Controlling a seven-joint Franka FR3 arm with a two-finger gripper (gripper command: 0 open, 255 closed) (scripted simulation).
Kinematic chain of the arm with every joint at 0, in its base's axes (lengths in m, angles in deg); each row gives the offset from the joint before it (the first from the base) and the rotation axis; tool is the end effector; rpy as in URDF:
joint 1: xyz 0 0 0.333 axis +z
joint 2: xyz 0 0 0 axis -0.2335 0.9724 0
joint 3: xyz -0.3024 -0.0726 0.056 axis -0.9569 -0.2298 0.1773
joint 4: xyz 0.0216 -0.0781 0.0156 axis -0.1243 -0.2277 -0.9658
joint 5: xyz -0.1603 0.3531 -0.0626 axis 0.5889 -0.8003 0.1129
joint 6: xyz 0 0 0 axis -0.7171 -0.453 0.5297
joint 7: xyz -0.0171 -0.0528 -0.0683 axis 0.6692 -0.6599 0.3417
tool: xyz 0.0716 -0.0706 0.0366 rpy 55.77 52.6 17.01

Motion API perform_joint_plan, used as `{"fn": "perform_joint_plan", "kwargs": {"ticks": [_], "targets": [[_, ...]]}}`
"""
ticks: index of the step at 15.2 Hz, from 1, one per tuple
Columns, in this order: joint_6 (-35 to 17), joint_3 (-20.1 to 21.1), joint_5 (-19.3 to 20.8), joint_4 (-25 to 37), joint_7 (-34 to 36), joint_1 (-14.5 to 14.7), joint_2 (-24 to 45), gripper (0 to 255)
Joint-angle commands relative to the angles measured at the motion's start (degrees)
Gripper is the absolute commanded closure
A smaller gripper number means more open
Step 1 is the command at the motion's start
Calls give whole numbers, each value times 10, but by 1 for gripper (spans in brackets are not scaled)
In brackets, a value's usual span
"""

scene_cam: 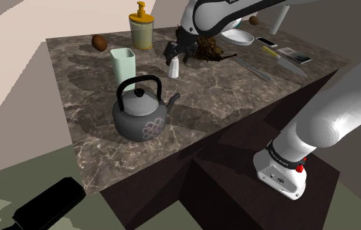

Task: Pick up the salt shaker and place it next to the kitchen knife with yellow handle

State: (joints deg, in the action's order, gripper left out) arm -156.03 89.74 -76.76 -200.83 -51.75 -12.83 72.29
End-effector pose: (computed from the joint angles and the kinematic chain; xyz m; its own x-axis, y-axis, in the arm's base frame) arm 0.5069 0.1048 0.4273 0.9614 -0.1310 0.2418 -0.1047 -0.9874 -0.1188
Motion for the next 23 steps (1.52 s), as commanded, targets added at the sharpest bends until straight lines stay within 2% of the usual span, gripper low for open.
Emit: {"fn": "perform_joint_plan", "kwargs": {"ticks": [1,10,23], "targets": [[0,0,0,0,0,0,0,255],[0,0,0,0,0,0,0,255],[102,-4,-1,65,2,-1,-37,255]]}}
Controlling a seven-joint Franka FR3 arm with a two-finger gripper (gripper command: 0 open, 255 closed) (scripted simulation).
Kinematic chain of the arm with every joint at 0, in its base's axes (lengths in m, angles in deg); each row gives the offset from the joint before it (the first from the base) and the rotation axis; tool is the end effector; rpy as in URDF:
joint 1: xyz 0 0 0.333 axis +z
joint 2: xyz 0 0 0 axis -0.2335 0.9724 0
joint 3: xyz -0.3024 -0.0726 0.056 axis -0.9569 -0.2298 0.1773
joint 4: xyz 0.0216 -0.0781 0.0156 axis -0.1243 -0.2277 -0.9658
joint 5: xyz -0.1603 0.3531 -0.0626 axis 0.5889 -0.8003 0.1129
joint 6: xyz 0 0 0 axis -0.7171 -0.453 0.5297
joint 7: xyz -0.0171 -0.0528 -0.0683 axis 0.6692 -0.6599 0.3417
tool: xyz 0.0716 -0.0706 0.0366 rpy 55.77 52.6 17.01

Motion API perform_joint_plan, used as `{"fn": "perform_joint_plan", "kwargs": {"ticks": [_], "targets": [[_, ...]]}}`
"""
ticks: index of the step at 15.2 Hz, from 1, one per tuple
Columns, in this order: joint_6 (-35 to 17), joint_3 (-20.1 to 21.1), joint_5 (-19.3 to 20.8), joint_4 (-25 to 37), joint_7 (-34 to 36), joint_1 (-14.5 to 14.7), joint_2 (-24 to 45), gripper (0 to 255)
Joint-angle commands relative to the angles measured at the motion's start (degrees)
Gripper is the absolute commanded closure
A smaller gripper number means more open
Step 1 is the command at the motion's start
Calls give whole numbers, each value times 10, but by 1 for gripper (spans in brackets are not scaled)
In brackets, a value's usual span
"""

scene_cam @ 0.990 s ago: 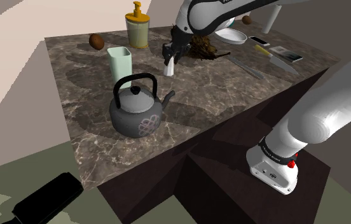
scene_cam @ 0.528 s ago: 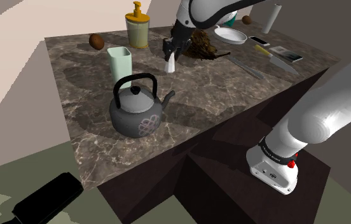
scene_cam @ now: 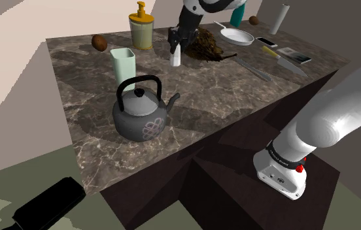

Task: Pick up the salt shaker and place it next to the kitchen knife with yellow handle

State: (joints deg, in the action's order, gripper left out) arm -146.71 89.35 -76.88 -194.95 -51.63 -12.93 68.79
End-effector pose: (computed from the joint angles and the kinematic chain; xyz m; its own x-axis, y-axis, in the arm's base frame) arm 0.5069 0.1048 0.4900 0.9613 -0.1310 0.2423 -0.1045 -0.9874 -0.1190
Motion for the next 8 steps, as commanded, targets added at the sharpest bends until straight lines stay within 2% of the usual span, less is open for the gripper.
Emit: {"fn": "perform_joint_plan", "kwargs": {"ticks": [1,8], "targets": [[17,-1,0,12,1,0,-4,255],[71,-3,1,57,3,-1,-14,255]]}}
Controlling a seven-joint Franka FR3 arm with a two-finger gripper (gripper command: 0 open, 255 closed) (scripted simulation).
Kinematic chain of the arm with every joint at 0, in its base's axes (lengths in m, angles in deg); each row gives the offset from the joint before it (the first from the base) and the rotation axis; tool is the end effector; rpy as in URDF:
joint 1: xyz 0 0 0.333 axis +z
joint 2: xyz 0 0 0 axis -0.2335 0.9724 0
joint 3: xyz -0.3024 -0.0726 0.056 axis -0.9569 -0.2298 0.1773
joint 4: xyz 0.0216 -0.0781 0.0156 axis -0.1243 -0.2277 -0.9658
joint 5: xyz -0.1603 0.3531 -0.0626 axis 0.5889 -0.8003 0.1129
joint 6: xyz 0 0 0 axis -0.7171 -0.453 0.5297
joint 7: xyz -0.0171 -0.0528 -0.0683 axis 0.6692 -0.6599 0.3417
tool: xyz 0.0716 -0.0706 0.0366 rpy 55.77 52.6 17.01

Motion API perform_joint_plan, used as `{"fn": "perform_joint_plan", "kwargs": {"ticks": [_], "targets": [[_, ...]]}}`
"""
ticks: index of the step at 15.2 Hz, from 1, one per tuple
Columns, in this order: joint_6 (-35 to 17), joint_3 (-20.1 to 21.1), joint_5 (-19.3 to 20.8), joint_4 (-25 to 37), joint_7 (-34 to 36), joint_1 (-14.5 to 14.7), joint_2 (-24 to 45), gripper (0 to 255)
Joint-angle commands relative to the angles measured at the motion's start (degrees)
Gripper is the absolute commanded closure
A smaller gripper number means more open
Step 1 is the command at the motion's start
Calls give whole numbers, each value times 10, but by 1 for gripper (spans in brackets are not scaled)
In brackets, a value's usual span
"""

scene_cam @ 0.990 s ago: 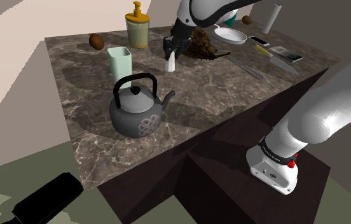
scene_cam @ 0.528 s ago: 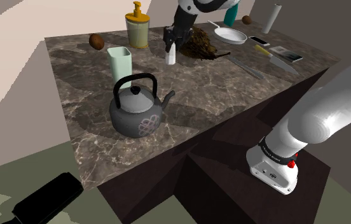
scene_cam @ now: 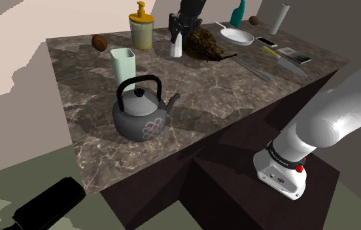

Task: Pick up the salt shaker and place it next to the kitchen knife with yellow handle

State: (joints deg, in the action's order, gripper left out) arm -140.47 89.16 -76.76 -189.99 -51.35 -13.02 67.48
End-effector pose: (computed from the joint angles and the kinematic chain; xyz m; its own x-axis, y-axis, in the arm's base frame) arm 0.5069 0.1054 0.5326 0.9613 -0.1309 0.2426 -0.1045 -0.9874 -0.1189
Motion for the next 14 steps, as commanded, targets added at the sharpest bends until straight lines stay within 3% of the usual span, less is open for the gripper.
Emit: {"fn": "perform_joint_plan", "kwargs": {"ticks": [1,14], "targets": [[16,-1,0,14,0,0,-2,255],[110,-3,4,106,5,-2,-3,255]]}}
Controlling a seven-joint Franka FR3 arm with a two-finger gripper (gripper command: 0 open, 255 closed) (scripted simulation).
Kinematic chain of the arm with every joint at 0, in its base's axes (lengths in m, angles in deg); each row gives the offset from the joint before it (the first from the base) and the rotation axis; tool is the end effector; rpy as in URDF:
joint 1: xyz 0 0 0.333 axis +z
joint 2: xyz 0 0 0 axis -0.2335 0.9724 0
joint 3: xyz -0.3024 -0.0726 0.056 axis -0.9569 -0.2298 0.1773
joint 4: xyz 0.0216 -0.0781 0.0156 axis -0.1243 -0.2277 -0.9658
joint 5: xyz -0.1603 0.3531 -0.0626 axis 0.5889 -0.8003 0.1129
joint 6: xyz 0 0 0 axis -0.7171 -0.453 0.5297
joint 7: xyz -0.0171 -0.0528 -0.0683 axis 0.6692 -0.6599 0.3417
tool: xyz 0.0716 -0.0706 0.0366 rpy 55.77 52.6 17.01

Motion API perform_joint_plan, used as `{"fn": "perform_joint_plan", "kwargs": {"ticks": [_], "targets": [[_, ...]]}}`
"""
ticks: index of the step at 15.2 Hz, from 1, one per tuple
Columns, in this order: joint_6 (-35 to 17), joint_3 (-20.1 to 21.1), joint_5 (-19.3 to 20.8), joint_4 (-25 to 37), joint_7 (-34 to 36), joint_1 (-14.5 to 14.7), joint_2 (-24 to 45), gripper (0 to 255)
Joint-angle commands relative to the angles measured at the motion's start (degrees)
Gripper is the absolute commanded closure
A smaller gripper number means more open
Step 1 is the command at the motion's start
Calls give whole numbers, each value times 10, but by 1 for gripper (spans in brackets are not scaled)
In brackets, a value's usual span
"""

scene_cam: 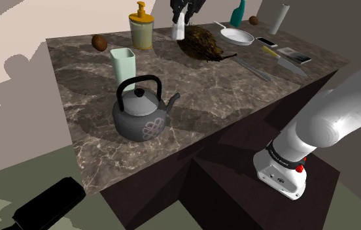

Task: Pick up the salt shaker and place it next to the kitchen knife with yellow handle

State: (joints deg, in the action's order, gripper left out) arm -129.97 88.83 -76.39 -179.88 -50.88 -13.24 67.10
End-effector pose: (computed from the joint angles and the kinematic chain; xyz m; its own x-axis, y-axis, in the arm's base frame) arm 0.5069 0.1049 0.6045 0.9613 -0.1309 0.2423 -0.1045 -0.9874 -0.1188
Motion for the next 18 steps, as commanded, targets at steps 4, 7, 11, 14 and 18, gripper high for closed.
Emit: {"fn": "perform_joint_plan", "kwargs": {"ticks": [4,7,11,14,18], "targets": [[9,-35,-12,-50,-53,-14,-56,255],[16,-62,-16,-84,-91,-25,-93,255],[28,-101,-14,-121,-142,-39,-136,255],[39,-131,-8,-141,-181,-52,-163,255],[55,-173,3,-159,-232,-69,-191,255]]}}
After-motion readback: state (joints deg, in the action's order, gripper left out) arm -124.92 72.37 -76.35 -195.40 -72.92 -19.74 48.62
